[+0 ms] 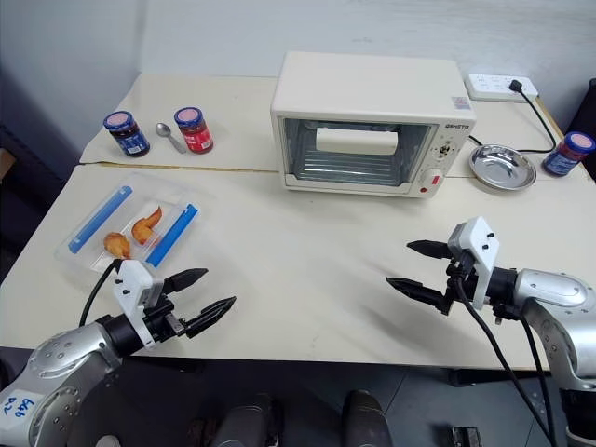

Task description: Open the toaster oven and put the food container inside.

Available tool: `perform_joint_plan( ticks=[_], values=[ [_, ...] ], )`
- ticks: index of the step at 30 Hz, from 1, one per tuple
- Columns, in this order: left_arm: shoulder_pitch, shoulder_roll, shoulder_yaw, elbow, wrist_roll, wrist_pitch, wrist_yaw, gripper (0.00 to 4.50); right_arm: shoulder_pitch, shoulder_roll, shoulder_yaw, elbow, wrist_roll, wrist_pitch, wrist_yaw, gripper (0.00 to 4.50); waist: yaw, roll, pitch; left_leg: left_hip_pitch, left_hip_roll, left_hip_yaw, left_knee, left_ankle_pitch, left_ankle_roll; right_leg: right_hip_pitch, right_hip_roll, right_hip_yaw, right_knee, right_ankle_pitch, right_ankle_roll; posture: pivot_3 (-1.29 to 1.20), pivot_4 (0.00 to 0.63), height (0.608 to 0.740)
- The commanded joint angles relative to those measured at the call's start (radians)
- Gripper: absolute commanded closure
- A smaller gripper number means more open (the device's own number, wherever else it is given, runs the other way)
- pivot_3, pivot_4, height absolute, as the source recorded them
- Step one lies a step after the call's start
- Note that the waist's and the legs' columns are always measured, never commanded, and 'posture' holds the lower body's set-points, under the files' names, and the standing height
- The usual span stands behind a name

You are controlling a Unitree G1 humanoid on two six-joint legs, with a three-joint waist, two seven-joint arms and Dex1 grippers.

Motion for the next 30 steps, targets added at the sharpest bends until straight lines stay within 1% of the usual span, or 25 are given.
perform_joint_plan(
  ticks=[1, 7, 11, 14, 16, 18, 21, 24, 26, 30],
  values=[
    [-0.012, -0.003, -0.002, -0.019, -0.012, 0.0, 0.017, 0.0, -0.014, -0.002, -0.016, -0.034, 0.016, 0.001, -0.007, 0.02, 0.0, 0.0, 0.0, 0.0, 0.0, 0.0, 0.0, 0.0, 0.0, 0.0, 0.0, 0.0, 0.0, 0.0, 0.0, 0.0, 0.15, 0.74],
    [-0.024, -0.01, 0.001, -0.022, -0.036, 0.028, 0.034, 0.0, -0.033, 0.018, -0.005, -0.028, 0.029, 0.024, -0.034, 0.02, 0.0, 0.0, 0.0, 0.0, 0.0, 0.0, 0.0, 0.0, 0.0, 0.0, 0.0, 0.0, 0.0, 0.0, 0.0, 0.0, 0.15, 0.74],
    [-0.066, -0.01, -0.007, -0.024, -0.075, 0.056, 0.033, 0.0, -0.059, 0.033, 0.009, -0.031, 0.035, 0.046, -0.047, 0.02, 0.001, 0.0, 0.0, 0.0, 0.0, 0.0, 0.0, 0.0, 0.0, 0.0, 0.0, 0.0, 0.0, 0.0, 0.0, 0.0, 0.15, 0.74],
    [-0.115, 0.002, 0.001, -0.045, -0.168, 0.112, 0.017, 0.0, -0.112, 0.062, -0.001, -0.027, 0.089, 0.091, -0.07, 0.02, 0.0, 0.0, 0.0, 0.0, 0.0, 0.0, 0.0, 0.0, 0.0, 0.0, 0.0, 0.0, 0.001, 0.0, 0.0, 0.0, 0.15, 0.74],
    [-0.165, 0.03, 0.023, -0.059, -0.268, 0.165, 0.001, 0.0, -0.176, 0.086, -0.009, -0.004, 0.128, 0.128, -0.092, 0.02, -0.001, 0.0, 0.0, 0.0, 0.0, -0.001, 0.001, 0.0, 0.0, 0.0, 0.0, 0.0, 0.004, 0.0, 0.0, 0.0, 0.15, 0.74],
    [-0.215, 0.062, 0.042, -0.062, -0.348, 0.204, -0.01, 0.0, -0.228, 0.101, -0.004, 0.027, 0.134, 0.142, -0.105, 0.02, -0.002, 0.0, 0.0, 0.0, 0.0, -0.001, 0.001, 0.0, 0.0, 0.0, 0.0, 0.0, 0.004, 0.0, 0.0, 0.0, 0.15, 0.74],
    [-0.349, 0.152, 0.078, -0.021, -0.487, 0.259, -0.048, 0.0, -0.374, 0.146, 0.031, 0.152, 0.096, 0.137, -0.15, 0.02, -0.003, -0.001, 0.0, 0.0, 0.0, -0.001, 0.001, 0.0, 0.0, 0.0, 0.001, 0.0, 0.005, 0.0, 0.0, 0.0, 0.15, 0.74],
    [-0.487, 0.22, 0.092, 0.054, -0.561, 0.288, -0.074, 0.0, -0.508, 0.189, 0.076, 0.296, 0.027, 0.098, -0.179, 0.02, -0.005, -0.001, 0.0, -0.001, 0.0, -0.001, 0.001, 0.0, -0.001, 0.0, 0.001, 0.0, 0.005, 0.0, 0.0, 0.0, 0.15, 0.74],
    [-0.565, 0.258, 0.086, 0.105, -0.573, 0.291, -0.1, 0.0, -0.585, 0.217, 0.107, 0.407, -0.032, 0.055, -0.193, 0.02, -0.008, -0.001, 0.001, -0.001, 0.0, 0.0, 0.001, 0.001, -0.001, 0.0, 0.001, -0.001, 0.005, 0.0, 0.0, 0.0, 0.15, 0.74],
    [-0.656, 0.313, 0.049, 0.17, -0.533, 0.273, -0.168, 0.0, -0.7, 0.264, 0.146, 0.592, -0.12, -0.038, -0.195, 0.02, -0.014, -0.001, 0.001, -0.003, -0.001, 0.006, -0.001, 0.0, -0.001, -0.002, 0.001, -0.002, 0.003, 0.0, 0.0, 0.0, 0.15, 0.74]
  ],
)
